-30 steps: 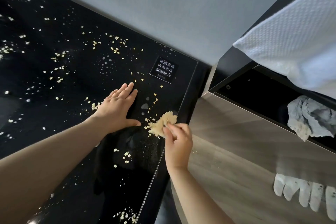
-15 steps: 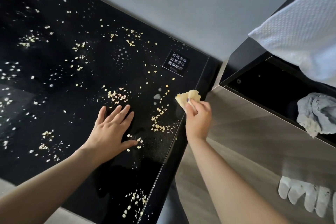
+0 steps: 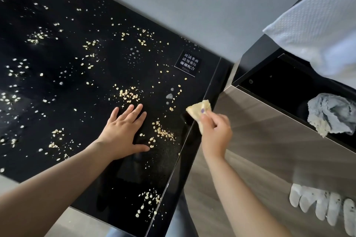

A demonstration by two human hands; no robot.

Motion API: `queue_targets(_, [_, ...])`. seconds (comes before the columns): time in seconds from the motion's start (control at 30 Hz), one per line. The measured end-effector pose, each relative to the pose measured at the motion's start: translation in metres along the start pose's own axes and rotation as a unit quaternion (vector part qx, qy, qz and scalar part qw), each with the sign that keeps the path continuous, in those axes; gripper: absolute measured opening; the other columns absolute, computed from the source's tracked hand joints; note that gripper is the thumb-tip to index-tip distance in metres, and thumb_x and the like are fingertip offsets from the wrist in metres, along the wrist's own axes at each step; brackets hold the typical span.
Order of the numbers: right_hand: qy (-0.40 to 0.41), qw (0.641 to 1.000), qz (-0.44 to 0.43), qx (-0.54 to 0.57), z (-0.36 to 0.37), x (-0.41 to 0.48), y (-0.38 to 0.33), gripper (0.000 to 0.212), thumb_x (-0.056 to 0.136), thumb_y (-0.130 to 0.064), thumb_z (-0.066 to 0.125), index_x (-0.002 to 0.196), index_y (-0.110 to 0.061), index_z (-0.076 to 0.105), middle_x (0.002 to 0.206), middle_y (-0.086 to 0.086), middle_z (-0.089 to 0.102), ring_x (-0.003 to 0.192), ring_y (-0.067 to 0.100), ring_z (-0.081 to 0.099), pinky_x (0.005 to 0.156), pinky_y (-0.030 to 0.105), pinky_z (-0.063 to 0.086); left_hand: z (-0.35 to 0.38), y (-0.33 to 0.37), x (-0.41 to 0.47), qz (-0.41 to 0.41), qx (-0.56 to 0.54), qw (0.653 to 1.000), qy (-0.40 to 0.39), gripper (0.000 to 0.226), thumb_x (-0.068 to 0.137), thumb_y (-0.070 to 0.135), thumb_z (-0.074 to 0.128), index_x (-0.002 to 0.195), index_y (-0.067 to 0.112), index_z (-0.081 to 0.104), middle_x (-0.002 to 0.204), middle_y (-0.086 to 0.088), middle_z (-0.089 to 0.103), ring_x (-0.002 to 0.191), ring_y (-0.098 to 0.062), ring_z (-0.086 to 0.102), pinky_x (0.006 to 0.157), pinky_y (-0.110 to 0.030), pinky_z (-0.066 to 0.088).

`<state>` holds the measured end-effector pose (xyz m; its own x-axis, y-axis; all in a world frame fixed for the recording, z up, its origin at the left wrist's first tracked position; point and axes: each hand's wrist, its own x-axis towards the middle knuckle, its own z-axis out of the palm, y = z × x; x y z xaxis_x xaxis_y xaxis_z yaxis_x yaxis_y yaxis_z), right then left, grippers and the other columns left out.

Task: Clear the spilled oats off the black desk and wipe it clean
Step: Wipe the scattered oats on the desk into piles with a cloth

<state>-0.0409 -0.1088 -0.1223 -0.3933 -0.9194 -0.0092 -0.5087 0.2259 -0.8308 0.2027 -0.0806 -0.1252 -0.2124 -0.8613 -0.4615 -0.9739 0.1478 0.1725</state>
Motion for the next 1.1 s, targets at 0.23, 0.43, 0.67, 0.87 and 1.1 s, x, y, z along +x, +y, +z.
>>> queue_targets(0.23, [-0.001, 0.995, 0.008, -0.096, 0.022, 0.044, 0.019, 0.025, 0.092, -0.017, 0.061, 0.115, -0.014, 0.07, 0.107, -0.002, 0.056, 0.09, 0.014, 0.057, 0.064, 0.004, 0.034, 0.007, -0.003, 0.001, 0.008, 0.007, 1.0, -0.003, 0.122, 0.064, 0.085, 0.05, 0.152, 0.023, -0.007, 0.157, 0.003, -0.024, 0.145, -0.017, -0.018, 0.118, -0.047, -0.008])
queue_targets(0.43, [-0.059, 0.988, -0.081, -0.115, 0.036, -0.033, 0.026, 0.018, 0.09, -0.015, 0.065, 0.106, -0.014, 0.074, 0.096, -0.007, 0.056, 0.086, 0.01, 0.054, 0.071, -0.001, 0.034, 0.009, -0.004, -0.001, 0.01, 0.002, 1.0, 0.0, 0.123, 0.064, 0.083, 0.053, 0.152, 0.023, -0.007, 0.157, 0.003, -0.024, 0.145, -0.017, -0.019, 0.118, -0.046, -0.008])
queue_targets(0.67, [-0.087, 0.996, -0.016, 0.006, 0.013, -0.039, 0.002, 0.015, 0.088, -0.017, 0.066, 0.1, -0.019, 0.076, 0.088, -0.007, 0.063, 0.081, 0.004, 0.059, 0.068, 0.009, 0.04, 0.005, -0.005, -0.001, 0.016, 0.024, 0.999, -0.014, 0.126, 0.062, 0.083, 0.055, 0.152, 0.022, -0.01, 0.156, 0.001, -0.025, 0.145, -0.019, -0.02, 0.118, -0.048, -0.007])
queue_targets(0.87, [0.026, 0.998, -0.007, -0.061, 0.0, 0.052, 0.001, 0.025, 0.09, -0.014, 0.06, 0.112, -0.016, 0.071, 0.103, 0.0, 0.06, 0.083, 0.002, 0.052, 0.071, 0.005, 0.036, 0.009, -0.002, -0.002, 0.002, 0.007, 1.0, -0.018, 0.13, 0.061, 0.081, 0.059, 0.151, 0.022, -0.014, 0.154, 0.003, -0.031, 0.142, -0.017, -0.025, 0.118, -0.047, -0.009])
queue_targets(1.1, [0.033, 0.986, -0.095, -0.133, 0.03, 0.114, 0.004, 0.031, 0.092, -0.01, 0.056, 0.122, -0.015, 0.066, 0.11, 0.006, 0.06, 0.102, 0.023, 0.056, 0.083, 0.028, 0.046, 0.014, -0.001, 0.002, -0.005, -0.012, 1.0, -0.004, 0.131, 0.059, 0.081, 0.06, 0.151, 0.024, -0.014, 0.15, 0.007, -0.036, 0.138, -0.014, -0.03, 0.115, -0.043, -0.014])
